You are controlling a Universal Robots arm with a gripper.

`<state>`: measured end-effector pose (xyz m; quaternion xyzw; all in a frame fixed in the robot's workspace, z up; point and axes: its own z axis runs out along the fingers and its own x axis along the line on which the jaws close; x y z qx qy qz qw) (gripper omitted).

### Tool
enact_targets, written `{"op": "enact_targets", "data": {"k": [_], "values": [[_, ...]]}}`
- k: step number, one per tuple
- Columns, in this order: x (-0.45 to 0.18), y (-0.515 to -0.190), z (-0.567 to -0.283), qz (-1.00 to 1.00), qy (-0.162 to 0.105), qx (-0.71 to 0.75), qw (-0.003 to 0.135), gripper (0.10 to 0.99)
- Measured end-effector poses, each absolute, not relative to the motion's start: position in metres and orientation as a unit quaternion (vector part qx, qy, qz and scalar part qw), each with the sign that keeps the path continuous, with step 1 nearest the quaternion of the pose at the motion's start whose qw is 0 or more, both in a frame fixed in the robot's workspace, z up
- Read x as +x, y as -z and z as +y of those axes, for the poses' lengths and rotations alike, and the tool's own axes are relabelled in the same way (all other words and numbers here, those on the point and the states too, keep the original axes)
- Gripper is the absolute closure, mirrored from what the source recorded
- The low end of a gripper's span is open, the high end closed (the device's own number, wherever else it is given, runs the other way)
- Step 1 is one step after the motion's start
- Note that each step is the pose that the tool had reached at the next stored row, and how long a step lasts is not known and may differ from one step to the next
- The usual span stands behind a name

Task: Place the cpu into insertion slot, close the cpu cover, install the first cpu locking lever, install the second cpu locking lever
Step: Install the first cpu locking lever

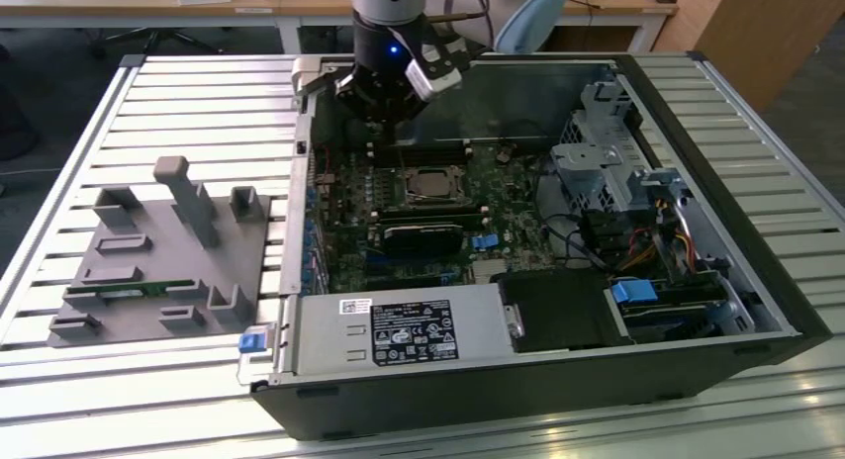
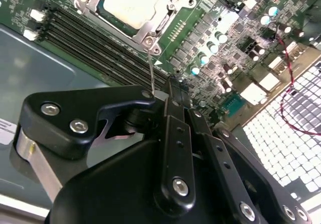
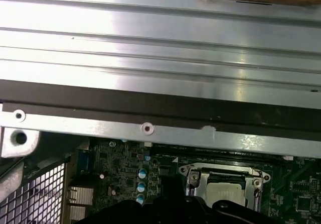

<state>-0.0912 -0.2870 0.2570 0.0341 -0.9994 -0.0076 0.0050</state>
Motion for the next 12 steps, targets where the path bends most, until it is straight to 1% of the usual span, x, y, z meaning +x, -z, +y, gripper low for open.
{"op": "enact_targets", "data": {"k": [12], "values": [[-0.08,-0.255,-0.285,-1.0,0.007,0.03,0.005,0.98]]}}
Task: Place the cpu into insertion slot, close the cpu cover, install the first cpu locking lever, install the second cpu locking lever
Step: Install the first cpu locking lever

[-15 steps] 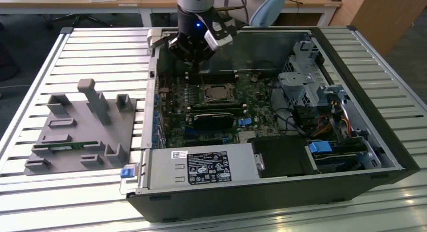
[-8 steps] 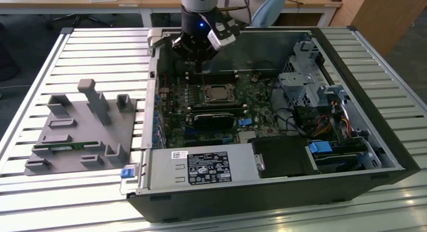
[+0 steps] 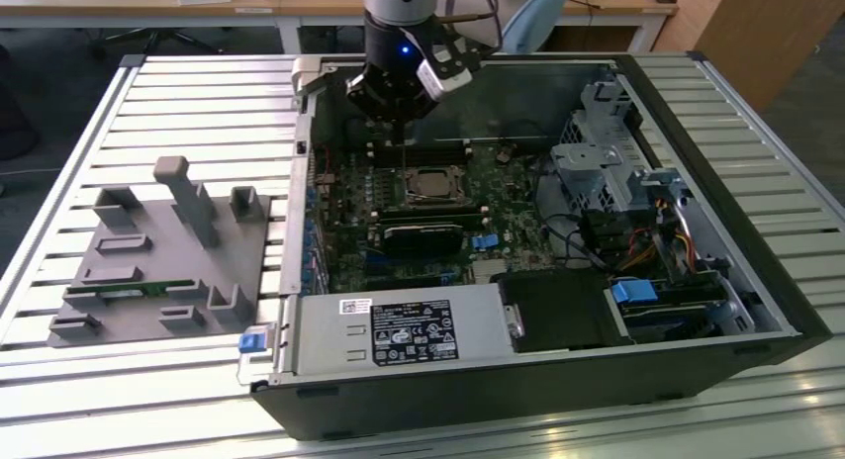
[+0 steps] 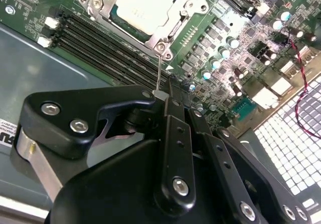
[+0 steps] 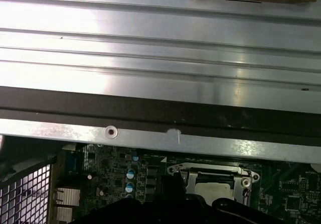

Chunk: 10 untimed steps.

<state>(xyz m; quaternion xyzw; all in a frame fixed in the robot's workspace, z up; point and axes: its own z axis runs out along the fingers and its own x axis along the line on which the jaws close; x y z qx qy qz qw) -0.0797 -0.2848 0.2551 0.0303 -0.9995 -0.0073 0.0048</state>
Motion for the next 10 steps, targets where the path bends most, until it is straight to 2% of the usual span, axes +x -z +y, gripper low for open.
{"op": "enact_targets", "data": {"k": [10], "values": [[-0.0761,-0.2531,-0.2848,-1.0,0.007,0.03,0.005,0.98]]}}
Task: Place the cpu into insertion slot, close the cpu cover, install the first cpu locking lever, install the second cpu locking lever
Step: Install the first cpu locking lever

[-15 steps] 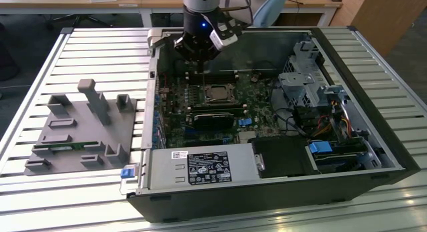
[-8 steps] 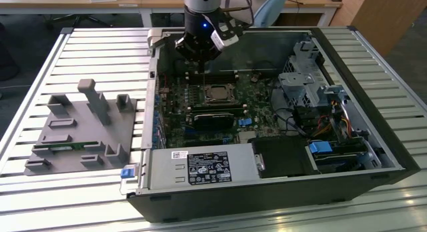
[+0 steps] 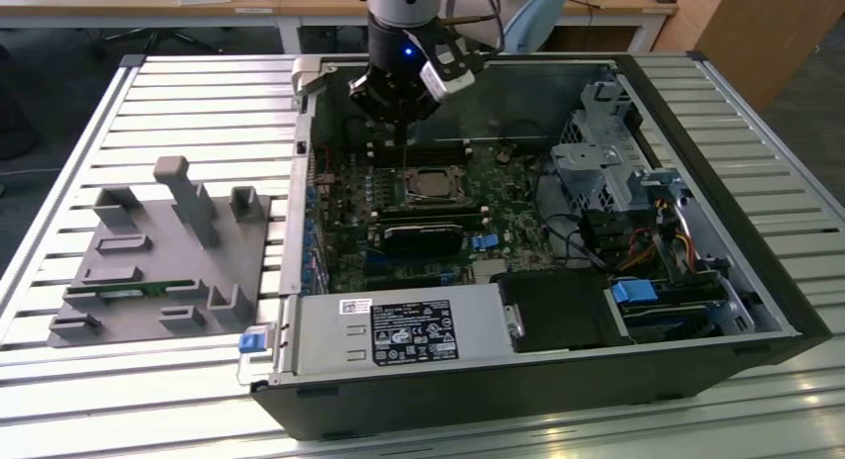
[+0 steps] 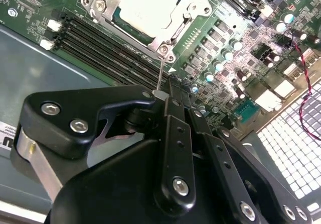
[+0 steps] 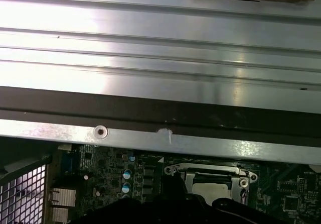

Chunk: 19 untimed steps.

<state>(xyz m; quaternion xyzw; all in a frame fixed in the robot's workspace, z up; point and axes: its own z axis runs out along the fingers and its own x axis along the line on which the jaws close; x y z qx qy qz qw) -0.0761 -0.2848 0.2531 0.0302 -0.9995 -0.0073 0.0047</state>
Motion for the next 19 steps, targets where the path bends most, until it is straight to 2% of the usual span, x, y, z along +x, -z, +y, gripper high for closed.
{"op": "enact_targets", "data": {"k": [15,19], "values": [[-0.059,-0.251,-0.285,-1.0,0.007,0.03,0.005,0.98],[-0.058,-0.248,-0.285,-0.999,0.017,0.029,0.004,0.98]]}}
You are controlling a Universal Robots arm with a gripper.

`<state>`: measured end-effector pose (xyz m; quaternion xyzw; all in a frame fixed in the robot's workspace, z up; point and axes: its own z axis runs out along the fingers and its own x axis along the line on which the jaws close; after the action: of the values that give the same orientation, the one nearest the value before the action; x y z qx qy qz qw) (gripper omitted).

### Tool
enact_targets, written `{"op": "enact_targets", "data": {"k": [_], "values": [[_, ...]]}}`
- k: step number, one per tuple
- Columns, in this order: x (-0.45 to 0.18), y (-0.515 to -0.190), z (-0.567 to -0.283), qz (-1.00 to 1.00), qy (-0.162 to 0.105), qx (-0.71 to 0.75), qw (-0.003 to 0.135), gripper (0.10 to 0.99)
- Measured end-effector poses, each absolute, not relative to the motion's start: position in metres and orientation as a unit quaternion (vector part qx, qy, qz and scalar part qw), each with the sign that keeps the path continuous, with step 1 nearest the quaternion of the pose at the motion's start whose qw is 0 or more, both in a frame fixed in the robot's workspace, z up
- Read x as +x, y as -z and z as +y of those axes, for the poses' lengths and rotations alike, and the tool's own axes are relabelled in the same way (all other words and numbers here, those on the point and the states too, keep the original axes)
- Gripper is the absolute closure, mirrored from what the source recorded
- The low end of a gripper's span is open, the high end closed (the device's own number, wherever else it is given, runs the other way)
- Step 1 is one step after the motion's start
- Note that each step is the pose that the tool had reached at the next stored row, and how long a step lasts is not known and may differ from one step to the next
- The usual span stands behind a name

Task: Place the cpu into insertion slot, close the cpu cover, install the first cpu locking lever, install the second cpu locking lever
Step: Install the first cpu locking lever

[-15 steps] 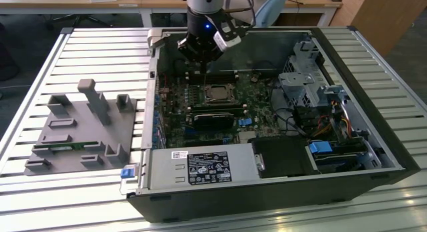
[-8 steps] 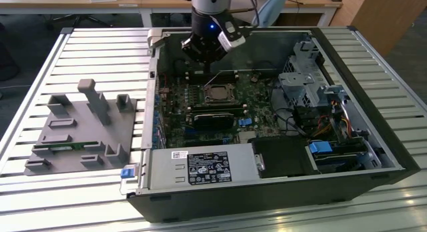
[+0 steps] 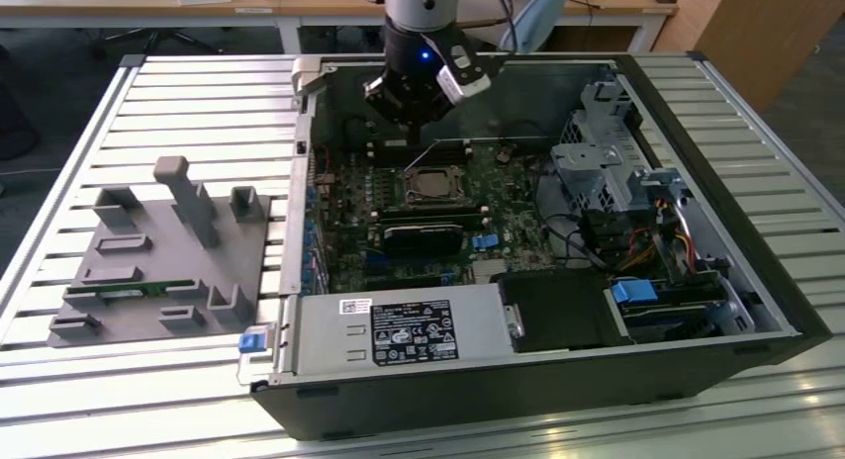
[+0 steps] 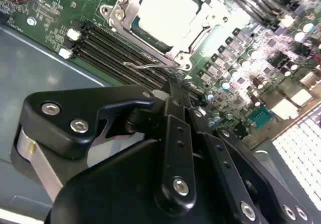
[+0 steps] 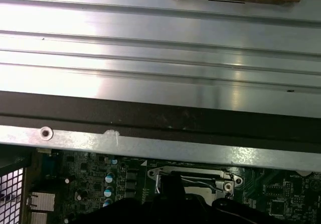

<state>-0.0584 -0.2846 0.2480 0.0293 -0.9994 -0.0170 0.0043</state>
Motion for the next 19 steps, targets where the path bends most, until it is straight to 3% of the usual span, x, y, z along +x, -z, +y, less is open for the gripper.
{"op": "enact_targets", "data": {"k": [19], "values": [[-0.0493,-0.2381,-0.2845,-0.999,0.035,0.027,0.002,0.98]]}}
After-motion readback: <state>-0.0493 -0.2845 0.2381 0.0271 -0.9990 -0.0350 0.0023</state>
